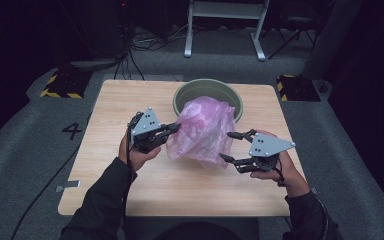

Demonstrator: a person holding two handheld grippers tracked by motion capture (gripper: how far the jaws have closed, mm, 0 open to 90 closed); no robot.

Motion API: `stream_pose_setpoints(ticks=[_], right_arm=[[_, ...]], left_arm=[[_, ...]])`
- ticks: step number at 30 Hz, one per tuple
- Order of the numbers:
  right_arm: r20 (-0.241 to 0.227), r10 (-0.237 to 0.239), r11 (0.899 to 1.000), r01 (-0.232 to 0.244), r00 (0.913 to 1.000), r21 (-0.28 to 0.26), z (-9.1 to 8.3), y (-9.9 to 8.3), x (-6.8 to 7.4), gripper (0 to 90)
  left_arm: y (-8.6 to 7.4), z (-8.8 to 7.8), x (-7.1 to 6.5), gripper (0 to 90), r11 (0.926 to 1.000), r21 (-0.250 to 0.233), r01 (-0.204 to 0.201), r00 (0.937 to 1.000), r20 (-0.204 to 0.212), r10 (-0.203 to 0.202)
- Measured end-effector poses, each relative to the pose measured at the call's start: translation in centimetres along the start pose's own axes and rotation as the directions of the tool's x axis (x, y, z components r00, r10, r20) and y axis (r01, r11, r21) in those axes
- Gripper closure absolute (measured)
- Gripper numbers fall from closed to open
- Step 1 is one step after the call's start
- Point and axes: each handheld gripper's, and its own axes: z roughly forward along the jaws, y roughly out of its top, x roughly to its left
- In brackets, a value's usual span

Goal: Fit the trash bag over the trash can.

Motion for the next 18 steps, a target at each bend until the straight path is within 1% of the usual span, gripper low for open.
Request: stream_pose_setpoints(ticks=[2, 4, 5, 7, 9, 10, 12, 13, 15, 17, 18], right_arm=[[-0.028, 0.000, 1.000, 0.000, 0.9996, -0.012, -0.1, 0.1, 0.3, 31.2], [-0.059, -0.015, 0.999, 0.014, 0.9982, -0.030, -0.3, 0.2, 0.8, 30.3], [-0.065, -0.025, 0.999, 0.023, 0.9976, -0.031, -0.3, 0.2, 1.1, 29.2], [-0.082, -0.040, 0.999, 0.038, 0.9958, -0.029, -0.4, 0.3, 1.8, 27.7], [-0.078, -0.069, 0.997, 0.067, 0.9946, -0.027, -0.1, 0.3, 2.4, 26.7], [-0.067, -0.083, 0.996, 0.082, 0.9943, -0.014, 0.1, 0.3, 2.7, 26.7], [-0.010, -0.108, 0.994, 0.108, 0.9941, 0.030, 0.8, 0.1, 3.2, 28.4], [0.012, -0.113, 0.992, 0.112, 0.9935, 0.050, 1.2, 0.0, 3.3, 29.7], [0.061, -0.105, 0.992, 0.101, 0.9926, 0.070, 1.8, -0.2, 3.2, 34.7], [0.098, -0.084, 0.995, 0.077, 0.9917, 0.069, 2.2, -0.5, 2.9, 42.1], [0.118, -0.078, 0.995, 0.069, 0.9900, 0.072, 2.4, -0.5, 2.8, 49.5]], left_arm=[[0.1, 0.2, 0.1, 89.8, 0.9999, 0.008, 0.012, 0.9999, -0.007, -0.011], [0.1, 0.4, 0.2, 89.8, 0.9997, 0.015, 0.021, 0.9996, -0.017, -0.021], [0.0, 0.5, 0.2, 89.8, 0.9994, 0.019, 0.029, 0.9994, -0.021, -0.028], [-0.1, 0.6, 0.3, 89.8, 0.9990, 0.016, 0.042, 0.9991, -0.013, -0.042], [-0.1, 0.7, 0.3, 89.8, 0.9990, 0.015, 0.043, 0.9990, -0.007, -0.043], [0.0, 0.7, 0.3, 89.8, 0.9990, 0.015, 0.041, 0.9991, -0.007, -0.041], [0.0, 0.7, 0.2, 89.7, 0.9991, 0.019, 0.038, 0.9993, -0.003, -0.038], [0.0, 0.7, 0.2, 89.8, 0.9992, 0.020, 0.035, 0.9994, -0.002, -0.035], [0.0, 0.7, 0.2, 89.8, 0.9992, 0.018, 0.034, 0.9994, 0.007, -0.034], [0.0, 0.6, 0.2, 89.7, 0.9994, 0.017, 0.032, 0.9994, 0.015, -0.032], [0.0, 0.6, 0.2, 89.6, 0.9994, 0.016, 0.031, 0.9994, 0.017, -0.032]])
